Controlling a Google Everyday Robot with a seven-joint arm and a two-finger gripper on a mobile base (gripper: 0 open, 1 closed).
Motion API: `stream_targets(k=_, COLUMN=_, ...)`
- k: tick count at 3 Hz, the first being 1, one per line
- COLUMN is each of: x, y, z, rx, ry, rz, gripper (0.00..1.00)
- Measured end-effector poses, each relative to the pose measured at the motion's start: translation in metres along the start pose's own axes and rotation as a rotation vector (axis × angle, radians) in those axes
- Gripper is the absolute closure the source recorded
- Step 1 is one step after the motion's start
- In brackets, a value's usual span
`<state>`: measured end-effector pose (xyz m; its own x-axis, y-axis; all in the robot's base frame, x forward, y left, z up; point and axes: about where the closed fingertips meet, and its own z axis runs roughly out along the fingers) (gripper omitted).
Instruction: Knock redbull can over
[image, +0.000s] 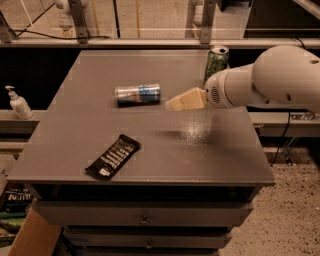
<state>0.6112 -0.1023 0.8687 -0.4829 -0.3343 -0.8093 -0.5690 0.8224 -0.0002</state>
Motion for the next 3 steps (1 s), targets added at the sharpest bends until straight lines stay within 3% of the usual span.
stream_targets(k=3, x=0.008, y=-0.088, z=-0.058, rx=-0.038, ry=-0.066, rz=0.002, gripper=0.0)
